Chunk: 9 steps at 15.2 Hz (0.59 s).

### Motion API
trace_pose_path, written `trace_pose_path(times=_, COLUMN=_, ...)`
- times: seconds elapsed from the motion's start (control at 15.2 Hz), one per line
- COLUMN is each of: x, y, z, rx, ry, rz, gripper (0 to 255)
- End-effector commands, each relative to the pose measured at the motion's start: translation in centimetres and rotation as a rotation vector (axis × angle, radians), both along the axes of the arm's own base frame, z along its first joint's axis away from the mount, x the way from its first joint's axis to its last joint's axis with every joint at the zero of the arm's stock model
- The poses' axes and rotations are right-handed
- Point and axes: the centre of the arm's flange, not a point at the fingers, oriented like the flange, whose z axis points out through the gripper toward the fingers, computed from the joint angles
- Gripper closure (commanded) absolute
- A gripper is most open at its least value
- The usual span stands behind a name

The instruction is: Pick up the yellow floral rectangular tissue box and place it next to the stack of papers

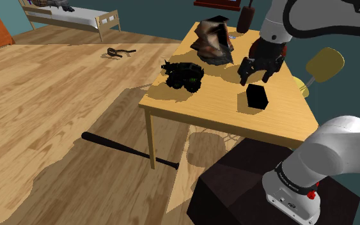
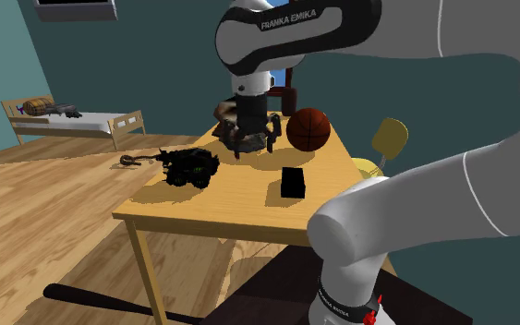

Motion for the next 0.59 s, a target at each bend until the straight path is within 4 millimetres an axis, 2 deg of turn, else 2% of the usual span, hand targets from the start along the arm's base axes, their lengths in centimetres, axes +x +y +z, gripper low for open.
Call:
trace_pose_path(times=0.0, x=0.3, y=-1.0, z=-2.1, rx=-0.029, ry=-0.040, rz=-0.115, gripper=0)
trace_pose_path(times=0.53, x=1.6, y=-5.5, z=-10.3, rx=-0.146, ry=-0.179, rz=-0.555, gripper=0)
